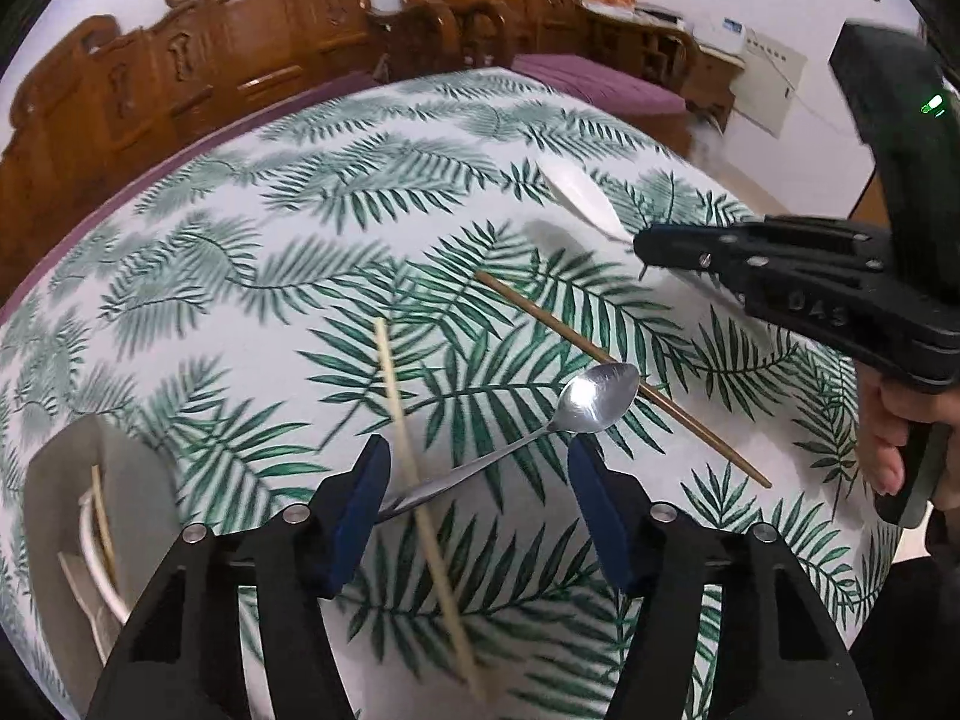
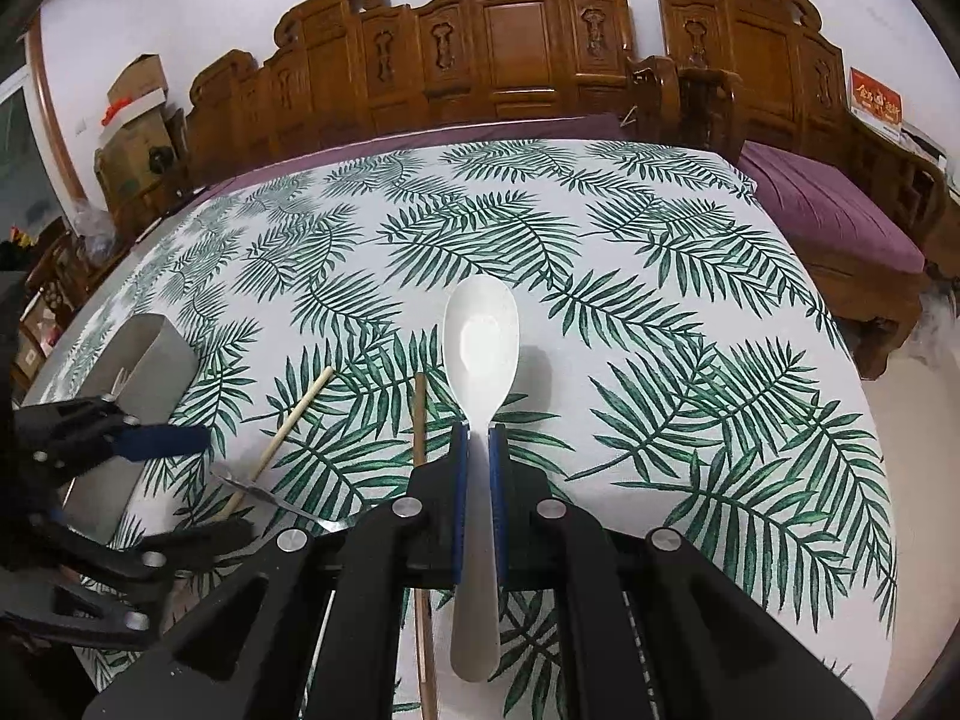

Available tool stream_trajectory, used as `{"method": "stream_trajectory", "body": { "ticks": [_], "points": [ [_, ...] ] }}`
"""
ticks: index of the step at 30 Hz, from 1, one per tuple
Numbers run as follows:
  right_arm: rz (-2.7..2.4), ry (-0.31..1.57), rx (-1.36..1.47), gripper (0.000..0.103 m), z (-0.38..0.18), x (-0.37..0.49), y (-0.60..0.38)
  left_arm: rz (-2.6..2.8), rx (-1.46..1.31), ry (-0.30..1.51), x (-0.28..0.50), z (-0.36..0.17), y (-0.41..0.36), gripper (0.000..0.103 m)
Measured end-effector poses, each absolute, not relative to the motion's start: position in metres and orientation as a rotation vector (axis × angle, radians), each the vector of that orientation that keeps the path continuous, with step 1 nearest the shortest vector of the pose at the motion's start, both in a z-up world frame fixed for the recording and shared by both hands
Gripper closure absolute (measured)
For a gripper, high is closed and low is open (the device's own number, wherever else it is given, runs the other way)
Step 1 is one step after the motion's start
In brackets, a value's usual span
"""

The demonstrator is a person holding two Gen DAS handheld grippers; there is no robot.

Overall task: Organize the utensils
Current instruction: 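Grasp a steel spoon with left tool while right tool holds white spoon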

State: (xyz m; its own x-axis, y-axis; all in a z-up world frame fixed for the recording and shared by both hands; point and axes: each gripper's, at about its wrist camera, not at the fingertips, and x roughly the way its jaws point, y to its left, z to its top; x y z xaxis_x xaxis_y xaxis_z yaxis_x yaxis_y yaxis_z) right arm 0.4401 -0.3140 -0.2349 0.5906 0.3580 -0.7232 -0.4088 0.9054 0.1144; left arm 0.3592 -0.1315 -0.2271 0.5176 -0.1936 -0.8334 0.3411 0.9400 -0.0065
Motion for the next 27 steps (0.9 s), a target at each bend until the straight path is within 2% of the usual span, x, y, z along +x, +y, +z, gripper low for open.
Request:
{"method": "stream_trajectory", "body": {
  "ticks": [11, 13, 17, 19, 22, 27],
  "points": [
    [0.442, 0.828, -0.041, 0.095, -0.234, 0.442, -0.319, -0.356, 0.252, 1.049, 0.373, -0.252, -0.145, 0.050],
    [0.444, 0.827, -0.039, 0.095, -0.233, 0.442, -0.320, -0.356, 0.213, 1.058, 0.377, -0.252, -0.140, 0.054],
    [0.448, 0.828, -0.042, 0.095, -0.234, 0.442, -0.319, -0.359, 0.221, 1.057, 0.378, -0.251, -0.139, 0.074],
    [0.446, 0.828, -0.041, 0.095, -0.234, 0.442, -0.319, -0.365, 0.226, 1.068, 0.377, -0.250, -0.140, 0.089],
    [0.448, 0.825, -0.037, 0.094, -0.233, 0.442, -0.320, -0.360, 0.234, 1.083, 0.376, -0.249, -0.139, 0.099],
    [0.452, 0.824, -0.040, 0.094, -0.232, 0.441, -0.319, -0.366, 0.250, 1.093, 0.370, -0.249, -0.140, 0.099]
  ]
}}
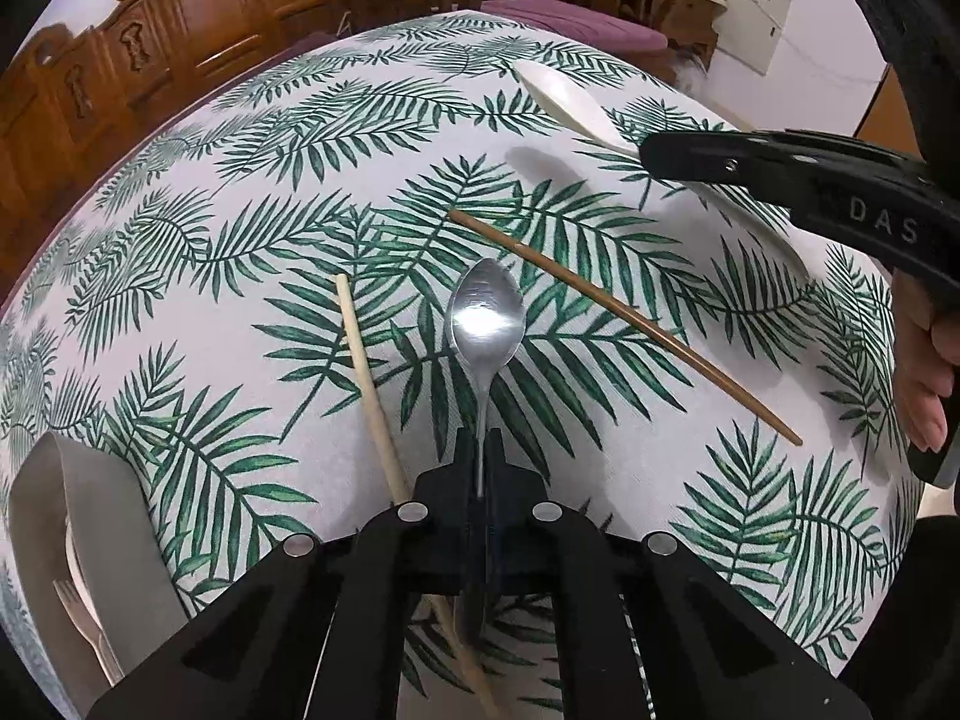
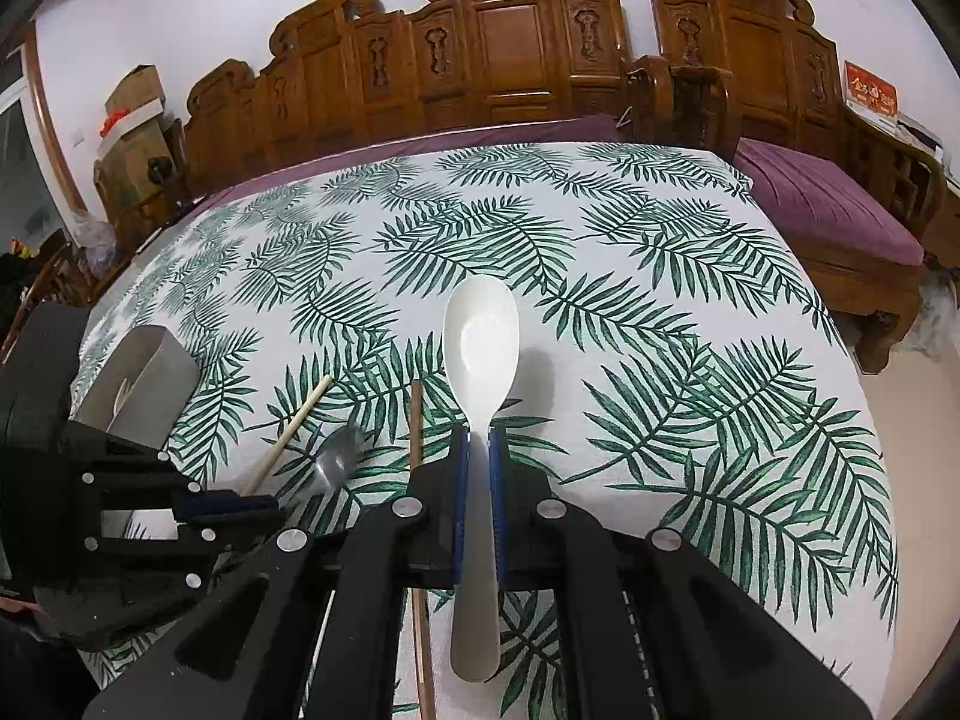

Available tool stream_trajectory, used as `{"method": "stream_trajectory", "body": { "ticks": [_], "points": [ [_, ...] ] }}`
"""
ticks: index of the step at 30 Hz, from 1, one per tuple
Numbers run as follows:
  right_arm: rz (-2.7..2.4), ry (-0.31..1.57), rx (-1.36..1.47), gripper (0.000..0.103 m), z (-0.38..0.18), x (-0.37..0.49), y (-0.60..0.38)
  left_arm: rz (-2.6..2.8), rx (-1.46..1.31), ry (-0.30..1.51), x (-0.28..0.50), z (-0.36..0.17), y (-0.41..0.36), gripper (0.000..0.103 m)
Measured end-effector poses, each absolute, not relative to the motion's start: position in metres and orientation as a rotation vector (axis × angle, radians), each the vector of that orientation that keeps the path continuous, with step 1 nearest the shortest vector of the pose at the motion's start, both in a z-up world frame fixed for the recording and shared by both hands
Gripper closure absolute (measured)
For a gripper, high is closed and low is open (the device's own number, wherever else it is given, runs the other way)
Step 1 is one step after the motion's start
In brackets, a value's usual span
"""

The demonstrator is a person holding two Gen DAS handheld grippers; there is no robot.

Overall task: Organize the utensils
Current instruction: 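Grasp a steel spoon with left tool while right tool holds white spoon, then lift the steel spoon with left tool and carry it over the tray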

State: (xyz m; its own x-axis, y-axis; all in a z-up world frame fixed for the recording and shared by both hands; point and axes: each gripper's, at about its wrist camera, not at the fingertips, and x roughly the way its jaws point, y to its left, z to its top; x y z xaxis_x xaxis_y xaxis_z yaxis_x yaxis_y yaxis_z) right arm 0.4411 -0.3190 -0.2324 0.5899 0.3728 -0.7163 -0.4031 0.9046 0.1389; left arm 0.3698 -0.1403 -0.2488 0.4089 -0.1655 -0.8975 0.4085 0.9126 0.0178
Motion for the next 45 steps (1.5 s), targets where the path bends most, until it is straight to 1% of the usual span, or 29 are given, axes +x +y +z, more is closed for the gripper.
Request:
{"method": "stream_trajectory", "body": {
  "ticks": [15, 16, 17, 18, 19, 20, 21, 31, 32, 33, 34, 35, 36, 37, 41, 45],
  "points": [
    [0.461, 0.828, -0.040, 0.094, -0.234, 0.441, -0.318, -0.347, 0.221, 1.092, 0.385, -0.249, -0.145, 0.098],
    [0.461, 0.829, -0.041, 0.094, -0.234, 0.441, -0.317, -0.344, 0.224, 1.091, 0.385, -0.249, -0.146, 0.097],
    [0.462, 0.829, -0.041, 0.094, -0.234, 0.441, -0.317, -0.330, 0.232, 1.088, 0.386, -0.249, -0.146, 0.093],
    [0.463, 0.828, -0.041, 0.094, -0.234, 0.441, -0.317, -0.321, 0.237, 1.085, 0.387, -0.249, -0.147, 0.078],
    [0.463, 0.828, -0.041, 0.094, -0.233, 0.440, -0.317, -0.317, 0.233, 1.083, 0.388, -0.249, -0.146, 0.054],
    [0.463, 0.827, -0.041, 0.094, -0.233, 0.440, -0.317, -0.319, 0.218, 1.075, 0.390, -0.248, -0.146, 0.049],
    [0.463, 0.828, -0.040, 0.094, -0.233, 0.440, -0.317, -0.317, 0.212, 1.070, 0.392, -0.247, -0.146, 0.048],
    [0.464, 0.828, -0.038, 0.094, -0.233, 0.440, -0.318, -0.324, 0.155, 1.063, 0.421, -0.252, -0.153, 0.049],
    [0.466, 0.828, -0.042, 0.094, -0.234, 0.440, -0.318, -0.329, 0.158, 1.058, 0.423, -0.252, -0.154, 0.050],
    [0.468, 0.829, -0.044, 0.094, -0.234, 0.440, -0.318, -0.328, 0.165, 1.054, 0.424, -0.252, -0.155, 0.054],
    [0.470, 0.829, -0.047, 0.094, -0.234, 0.440, -0.318, -0.323, 0.173, 1.049, 0.425, -0.252, -0.156, 0.060],
    [0.470, 0.830, -0.048, 0.094, -0.234, 0.440, -0.318, -0.319, 0.175, 1.046, 0.425, -0.251, -0.155, 0.064],
    [0.468, 0.831, -0.047, 0.094, -0.234, 0.440, -0.318, -0.320, 0.172, 1.045, 0.426, -0.251, -0.155, 0.072],
    [0.468, 0.830, -0.046, 0.094, -0.234, 0.440, -0.318, -0.322, 0.165, 1.045, 0.425, -0.250, -0.154, 0.077],
    [0.474, 0.819, -0.062, 0.094, -0.227, 0.437, -0.312, -0.324, 0.128, 1.045, 0.420, -0.245, -0.148, 0.077],
    [0.468, 0.803, -0.060, 0.094, -0.220, 0.434, -0.308, -0.325, 0.091, 1.009, 0.404, -0.227, -0.138, 0.077]
  ]
}}
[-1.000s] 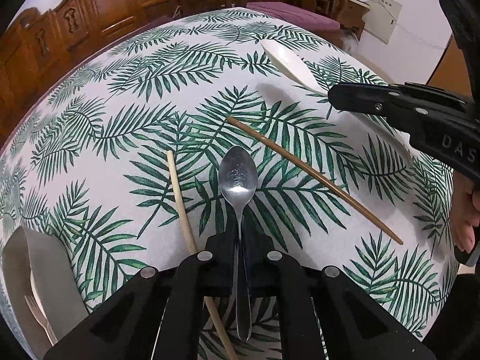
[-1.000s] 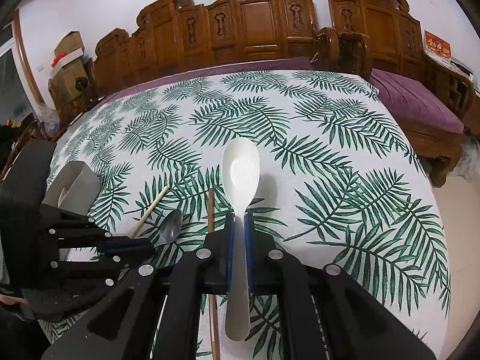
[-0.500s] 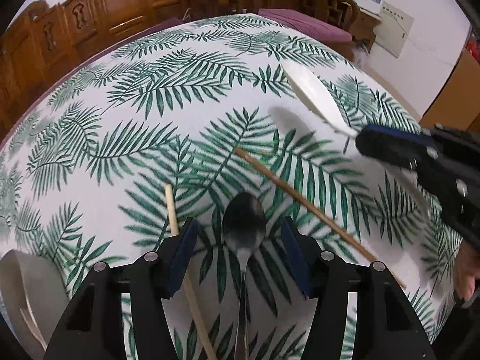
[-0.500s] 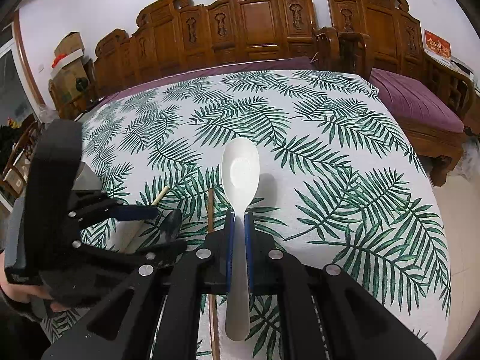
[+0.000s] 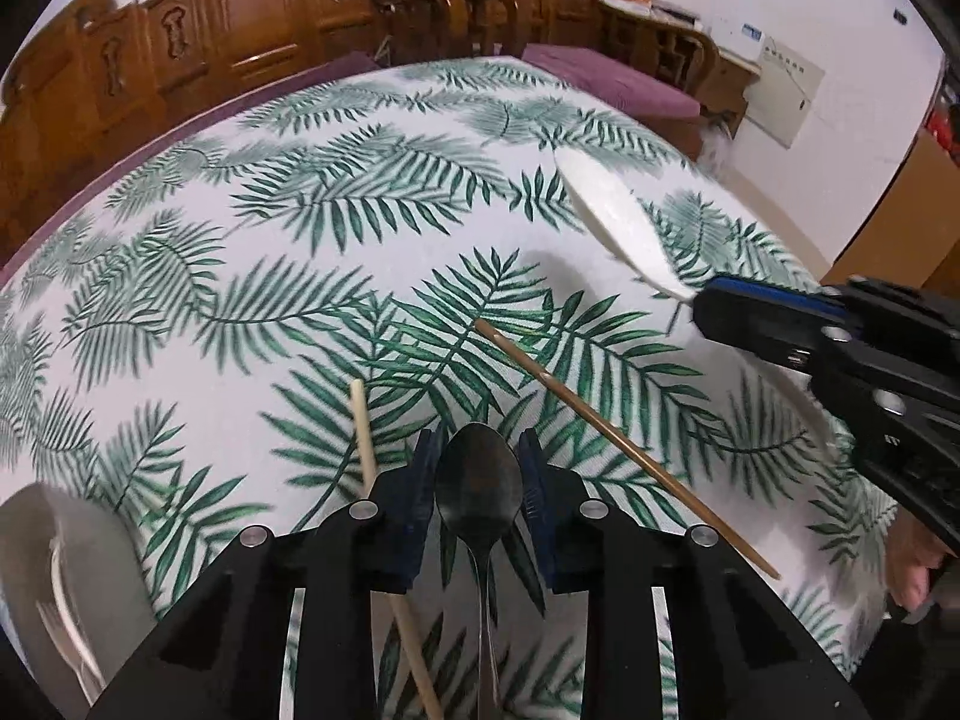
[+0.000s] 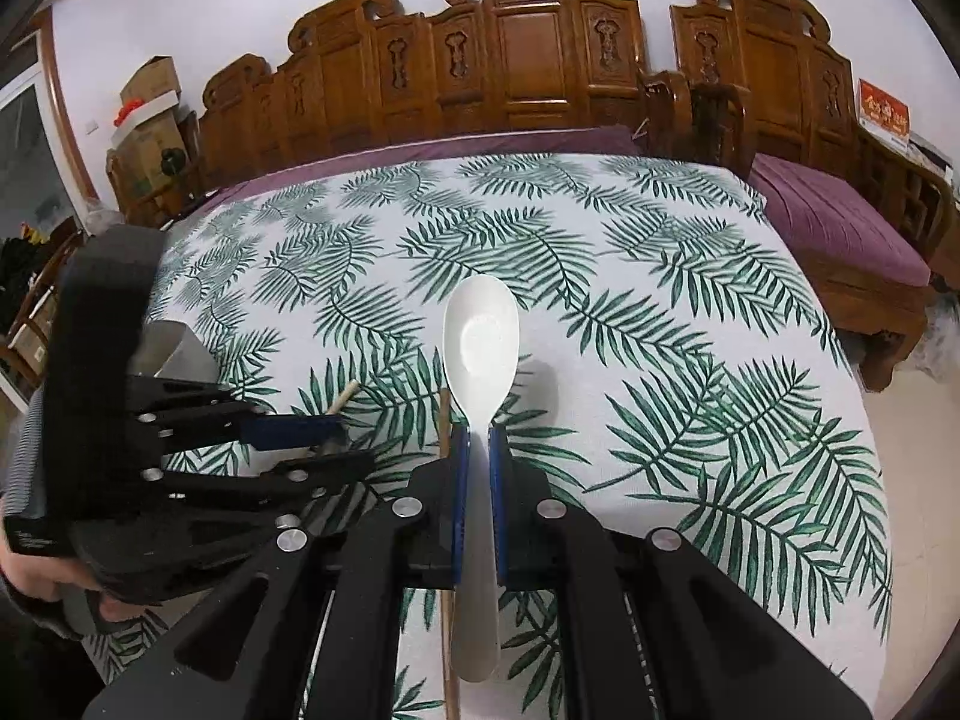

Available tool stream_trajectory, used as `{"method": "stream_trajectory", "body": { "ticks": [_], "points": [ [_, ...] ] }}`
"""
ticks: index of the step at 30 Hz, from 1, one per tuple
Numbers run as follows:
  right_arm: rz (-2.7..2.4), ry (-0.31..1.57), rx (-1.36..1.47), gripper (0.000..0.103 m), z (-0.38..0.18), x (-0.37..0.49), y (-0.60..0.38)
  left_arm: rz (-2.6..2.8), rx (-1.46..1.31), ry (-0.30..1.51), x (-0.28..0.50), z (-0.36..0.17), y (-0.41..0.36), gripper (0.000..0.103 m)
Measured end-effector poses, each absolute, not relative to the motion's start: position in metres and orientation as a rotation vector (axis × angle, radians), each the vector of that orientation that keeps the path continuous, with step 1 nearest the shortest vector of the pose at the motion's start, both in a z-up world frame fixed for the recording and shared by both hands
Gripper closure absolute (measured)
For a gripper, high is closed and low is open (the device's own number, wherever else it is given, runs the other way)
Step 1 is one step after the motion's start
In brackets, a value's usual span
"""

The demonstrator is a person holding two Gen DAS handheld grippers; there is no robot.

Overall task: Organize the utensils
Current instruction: 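Lift the steel spoon with left tool and carry it over the tray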

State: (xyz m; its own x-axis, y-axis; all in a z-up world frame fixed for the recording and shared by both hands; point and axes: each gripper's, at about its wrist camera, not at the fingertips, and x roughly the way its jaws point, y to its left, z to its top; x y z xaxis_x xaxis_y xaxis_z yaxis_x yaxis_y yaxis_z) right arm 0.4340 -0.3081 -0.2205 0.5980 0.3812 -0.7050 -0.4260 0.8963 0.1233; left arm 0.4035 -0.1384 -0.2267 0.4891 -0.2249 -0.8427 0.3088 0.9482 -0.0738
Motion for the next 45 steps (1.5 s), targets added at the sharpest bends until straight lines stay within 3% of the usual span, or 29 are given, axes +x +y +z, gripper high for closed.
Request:
{"method": "stream_trajectory", "body": {
  "ticks": [30, 45],
  "points": [
    [0.601, 0.772, -0.127, 0.095, -0.213, 0.416, -0.215, -0.251, -0.017, 0.726, 0.311, -0.082, -0.027, 0.077],
    [0.611, 0.790, -0.164, 0.095, -0.222, 0.416, -0.206, -0.112, -0.042, 0.822, 0.292, -0.118, 0.049, 0.077]
  ]
}}
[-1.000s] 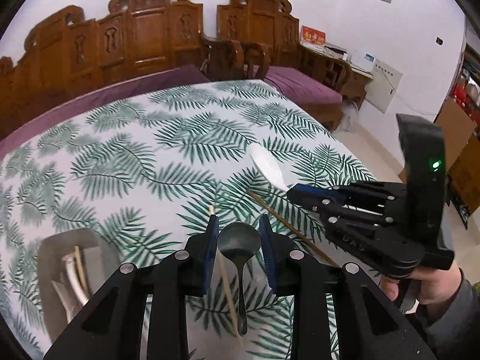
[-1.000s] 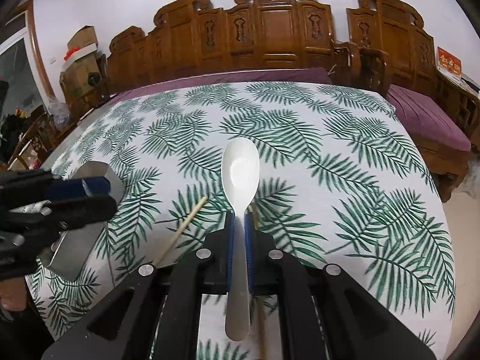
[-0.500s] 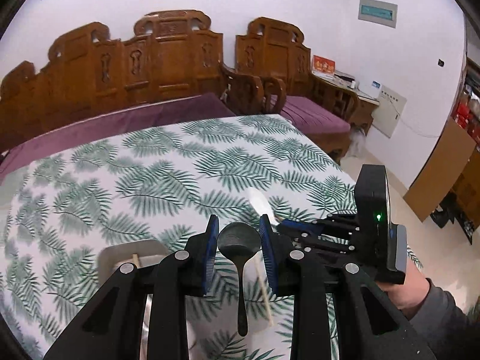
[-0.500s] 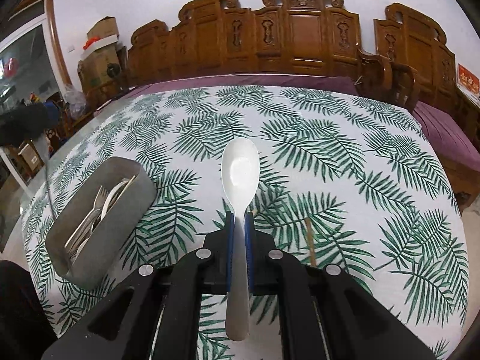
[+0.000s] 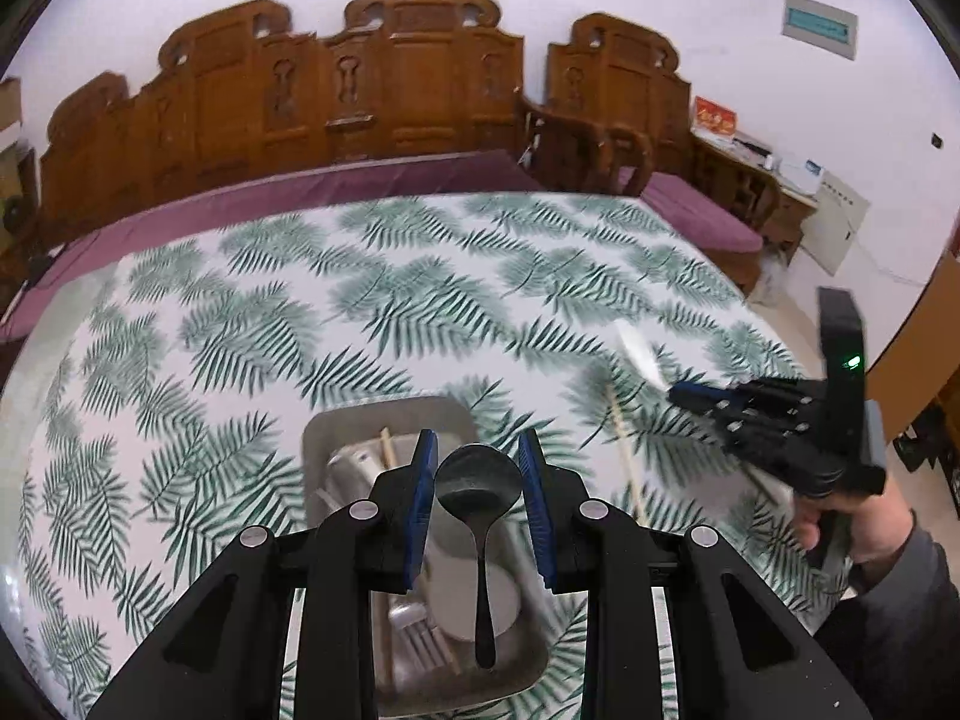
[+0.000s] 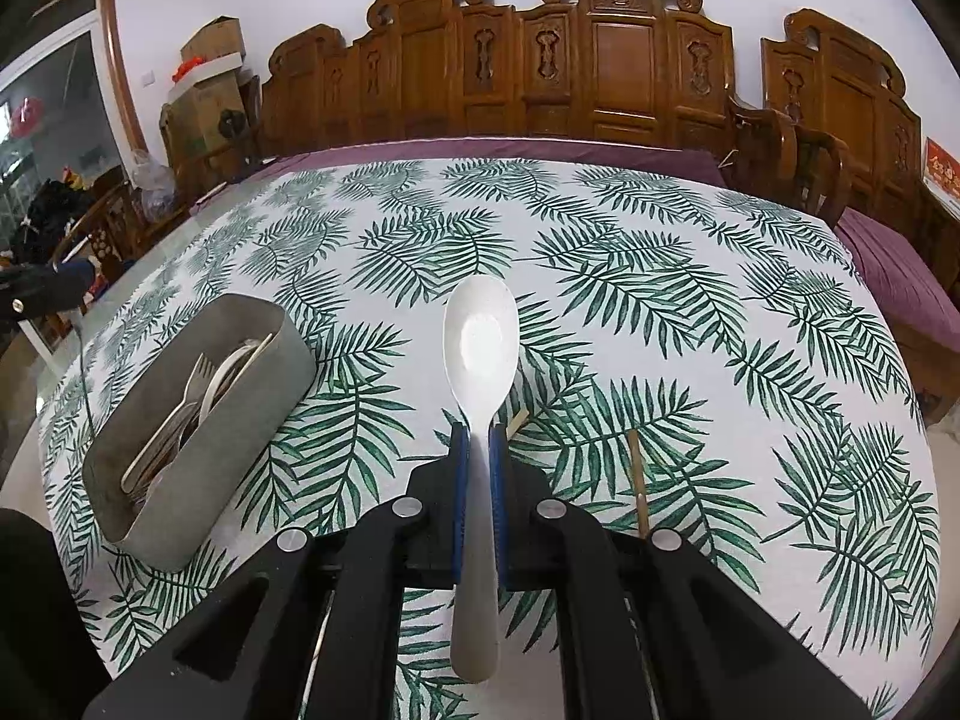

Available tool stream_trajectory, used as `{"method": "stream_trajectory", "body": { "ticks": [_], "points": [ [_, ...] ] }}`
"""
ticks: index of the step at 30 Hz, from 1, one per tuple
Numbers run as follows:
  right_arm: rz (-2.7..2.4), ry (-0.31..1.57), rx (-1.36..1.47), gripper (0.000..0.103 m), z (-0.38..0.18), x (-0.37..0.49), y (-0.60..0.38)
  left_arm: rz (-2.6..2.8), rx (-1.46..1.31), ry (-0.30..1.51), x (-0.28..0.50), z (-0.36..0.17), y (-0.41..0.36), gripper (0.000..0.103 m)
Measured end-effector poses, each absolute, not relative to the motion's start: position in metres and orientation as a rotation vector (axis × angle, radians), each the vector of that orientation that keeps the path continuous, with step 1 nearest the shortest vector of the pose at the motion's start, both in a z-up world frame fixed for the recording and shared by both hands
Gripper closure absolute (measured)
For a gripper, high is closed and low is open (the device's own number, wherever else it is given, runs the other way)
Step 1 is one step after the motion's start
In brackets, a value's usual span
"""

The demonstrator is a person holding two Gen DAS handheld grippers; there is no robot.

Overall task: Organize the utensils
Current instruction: 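Lift the steel spoon with left tool and carry it over the tray, then lower steel spoon into tray and open left tool while right tool brings white spoon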

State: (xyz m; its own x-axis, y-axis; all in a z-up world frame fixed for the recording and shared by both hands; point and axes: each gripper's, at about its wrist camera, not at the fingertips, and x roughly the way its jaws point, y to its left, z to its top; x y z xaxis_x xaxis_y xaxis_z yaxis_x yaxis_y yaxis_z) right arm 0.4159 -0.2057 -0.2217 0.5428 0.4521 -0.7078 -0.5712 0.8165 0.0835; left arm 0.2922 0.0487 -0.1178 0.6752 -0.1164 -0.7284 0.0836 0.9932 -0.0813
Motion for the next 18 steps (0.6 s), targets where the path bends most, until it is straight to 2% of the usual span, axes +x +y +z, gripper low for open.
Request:
{"method": "stream_trajectory", "body": {
  "ticks": [7, 18],
  "points": [
    [0.613, 0.797, -0.179, 0.095, -0.225, 0.415, -0.202, -0.050, -0.015, 0.904, 0.304, -0.151, 0.069, 0.077],
    [0.622, 0.802, -0.198, 0.094, -0.228, 0.414, -0.192, -0.017, -0.036, 0.918, 0.318, -0.184, 0.073, 0.077]
  ]
}}
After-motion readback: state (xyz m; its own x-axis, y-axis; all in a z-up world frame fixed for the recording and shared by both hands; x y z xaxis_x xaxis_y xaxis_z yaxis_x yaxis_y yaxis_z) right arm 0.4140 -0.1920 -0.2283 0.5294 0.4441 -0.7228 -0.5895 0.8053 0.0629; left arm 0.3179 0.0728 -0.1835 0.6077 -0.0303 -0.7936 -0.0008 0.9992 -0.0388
